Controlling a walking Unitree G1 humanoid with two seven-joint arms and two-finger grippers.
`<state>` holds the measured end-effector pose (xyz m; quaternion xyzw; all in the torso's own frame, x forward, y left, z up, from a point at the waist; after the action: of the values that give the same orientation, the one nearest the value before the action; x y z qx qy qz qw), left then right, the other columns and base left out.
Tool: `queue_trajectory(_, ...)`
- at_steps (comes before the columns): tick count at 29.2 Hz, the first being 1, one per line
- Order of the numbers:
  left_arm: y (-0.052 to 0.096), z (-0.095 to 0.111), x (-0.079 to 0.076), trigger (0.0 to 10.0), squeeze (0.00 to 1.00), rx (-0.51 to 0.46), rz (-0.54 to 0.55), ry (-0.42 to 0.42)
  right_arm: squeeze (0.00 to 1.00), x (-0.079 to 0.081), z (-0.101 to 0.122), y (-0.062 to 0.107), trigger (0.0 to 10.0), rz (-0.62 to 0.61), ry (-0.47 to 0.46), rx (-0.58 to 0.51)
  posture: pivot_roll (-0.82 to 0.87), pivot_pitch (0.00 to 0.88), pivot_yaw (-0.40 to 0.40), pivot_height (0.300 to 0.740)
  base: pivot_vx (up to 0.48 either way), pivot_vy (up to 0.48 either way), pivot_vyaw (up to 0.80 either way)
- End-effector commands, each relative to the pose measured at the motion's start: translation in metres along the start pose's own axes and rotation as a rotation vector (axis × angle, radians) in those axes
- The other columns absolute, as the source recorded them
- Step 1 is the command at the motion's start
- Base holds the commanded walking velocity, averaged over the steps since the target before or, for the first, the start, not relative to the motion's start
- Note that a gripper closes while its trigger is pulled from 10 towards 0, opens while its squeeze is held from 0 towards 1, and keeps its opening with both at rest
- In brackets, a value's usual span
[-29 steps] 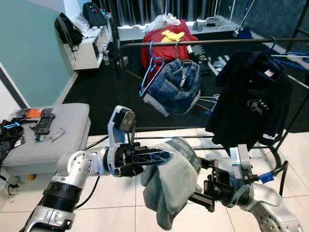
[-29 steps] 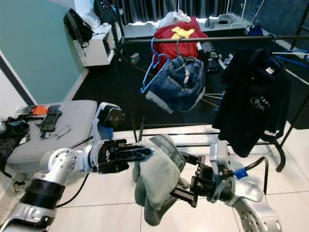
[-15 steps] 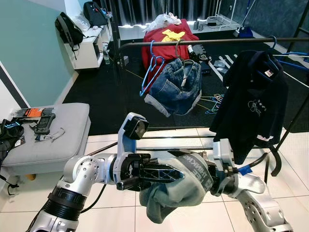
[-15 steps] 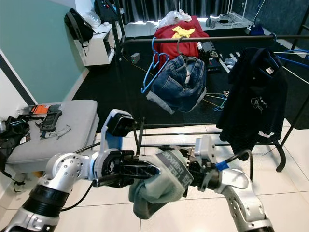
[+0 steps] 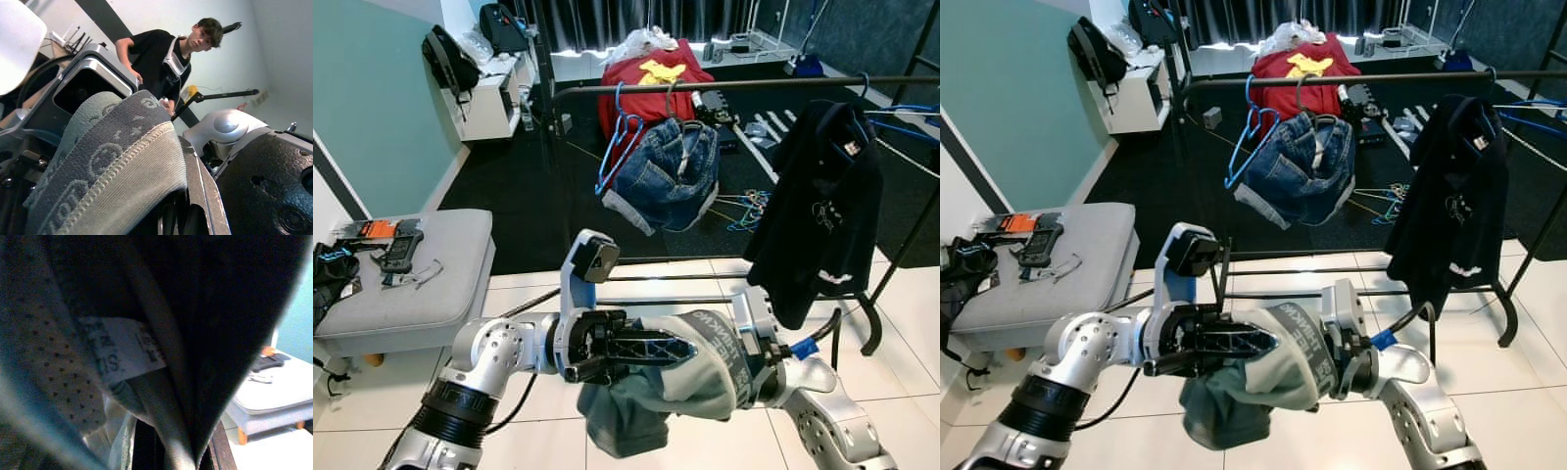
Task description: Hang hanger
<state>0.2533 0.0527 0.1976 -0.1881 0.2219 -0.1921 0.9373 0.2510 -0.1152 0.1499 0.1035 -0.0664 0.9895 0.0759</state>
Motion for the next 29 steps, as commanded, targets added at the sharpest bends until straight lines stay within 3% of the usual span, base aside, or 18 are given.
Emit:
queue_trajectory(1, 0.002, 0.003, 0.002, 0.0, 0.0, -0.006, 0.02, -0.015, 0.0, -0.003, -0.002, -0.004, 0.0, -0.019, -0.002, 0.006, -0.09, 0.063, 0.054, 0.74, 0.0, 0.0, 0.0)
queue_trajectory(9, 0.008, 0.004, 0.005, 0.0, 0.0, -0.006, 0.07, -0.038, 0.0, -0.009, 0.001, 0.0, 0.0, -0.058, -0.015, -0.015, -0.09, 0.059, 0.052, 0.74, 0.0, 0.0, 0.0)
queue_trajectory(11, 0.012, 0.003, 0.011, 0.0, 0.0, -0.008, 0.13, -0.087, 0.0, -0.009, 0.004, 0.001, 0.0, -0.069, -0.016, -0.034, -0.09, 0.058, 0.052, 0.74, 0.0, 0.0, 0.0)
queue_trajectory(12, 0.014, 0.003, 0.02, 4.7, 0.0, 0.005, 0.221, -0.139, 0.0, -0.01, 0.006, 0.002, 0.0, -0.08, -0.01, -0.044, -0.09, 0.058, 0.052, 0.74, 0.0, 0.0, 0.0)
queue_trajectory(14, 0.014, 0.003, 0.02, 4.7, 0.0, 0.005, 0.221, -0.139, 0.0, -0.01, 0.006, 0.002, 0.0, -0.08, -0.01, -0.044, -0.09, 0.058, 0.052, 0.74, 0.0, 0.0, 0.0)
queue_trajectory(15, 0.016, 0.004, 0.026, 10.0, 0.99, 0.001, 0.277, -0.154, 0.0, -0.011, 0.007, 0.003, 0.0, -0.089, -0.005, -0.048, -0.09, 0.054, 0.053, 0.74, 0.0, 0.0, 0.0)
queue_trajectory(17, 0.018, 0.004, 0.029, 10.0, 1.0, 0.0, 0.308, -0.159, 0.0, -0.011, 0.007, 0.003, 0.0, -0.094, -0.001, -0.05, -0.09, 0.053, 0.054, 0.74, 0.0, 0.0, 0.0)
queue_trajectory(20, 0.019, 0.005, 0.031, 10.0, 1.0, 0.0, 0.321, -0.16, 0.0, -0.012, 0.007, 0.004, 0.0, -0.097, 0.001, -0.05, -0.09, 0.052, 0.054, 0.74, 0.0, 0.0, 0.0)
queue_trajectory(21, 0.023, 0.005, 0.035, 10.0, 1.0, 0.018, 0.372, -0.226, 0.0, -0.013, 0.008, 0.004, 0.0, -0.104, 0.008, -0.052, -0.09, 0.049, 0.056, 0.74, 0.0, 0.0, 0.0)
queue_trajectory(23, 0.023, 0.005, 0.035, 10.0, 1.0, 0.018, 0.372, -0.226, 0.0, -0.013, 0.008, 0.004, 0.0, -0.104, 0.008, -0.052, -0.09, 0.049, 0.056, 0.74, 0.0, 0.0, 0.0)
queue_trajectory(24, 0.03, 0.009, 0.041, 10.0, 0.0, 0.012, 0.461, -0.302, 0.0, -0.014, 0.008, 0.005, 0.0, -0.12, 0.018, -0.052, -0.1, 0.046, 0.06, 0.74, 0.0, 0.0, 0.0)
queue_trajectory(25, 0.03, 0.009, 0.041, 10.0, 0.0, 0.012, 0.461, -0.302, 0.0, -0.014, 0.008, 0.005, 0.0, -0.12, 0.018, -0.052, -0.1, 0.046, 0.06, 0.74, 0.0, 0.0, 0.0)
queue_trajectory(26, 0.044, 0.02, 0.05, 10.0, 0.0, -0.029, 0.611, -0.401, 0.0, -0.019, 0.009, 0.01, 0.0, -0.163, 0.039, -0.043, -0.1, 0.047, 0.06, 0.74, 0.0, 0.0, 0.0)
queue_trajectory(27, 0.044, 0.02, 0.05, 10.0, 0.0, -0.029, 0.611, -0.401, 0.0, -0.019, 0.009, 0.01, 0.0, -0.163, 0.039, -0.043, -0.1, 0.047, 0.06, 0.74, 0.0, 0.0, 0.0)
queue_trajectory(28, 0.067, 0.04, 0.057, 10.0, 0.0, -0.125, 0.829, -0.502, 0.0, -0.031, 0.007, 0.018, 0.0, -0.264, 0.092, -0.003, -0.1, 0.046, 0.056, 0.74, 0.0, 0.0, 0.0)
queue_trajectory(29, 0.067, 0.04, 0.057, 10.0, 0.0, -0.125, 0.829, -0.502, 0.0, -0.031, 0.007, 0.018, 0.0, -0.264, 0.092, -0.003, -0.1, 0.046, 0.056, 0.74, 0.0, 0.0, 0.0)
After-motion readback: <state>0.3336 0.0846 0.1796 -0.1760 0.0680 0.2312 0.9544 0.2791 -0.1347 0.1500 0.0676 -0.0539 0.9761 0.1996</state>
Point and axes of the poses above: a point about 5 cm out from each wrist's last joint towards the gripper, its own y axis pointing back from the gripper into the wrist, its own z axis along the axis of the wrist's last joint, x = y × z, the point moved 2 cm from there along -y, pointing out of the wrist towards the gripper, and after that the axes turned 14 degrees about -y, right-handed, at the moved point
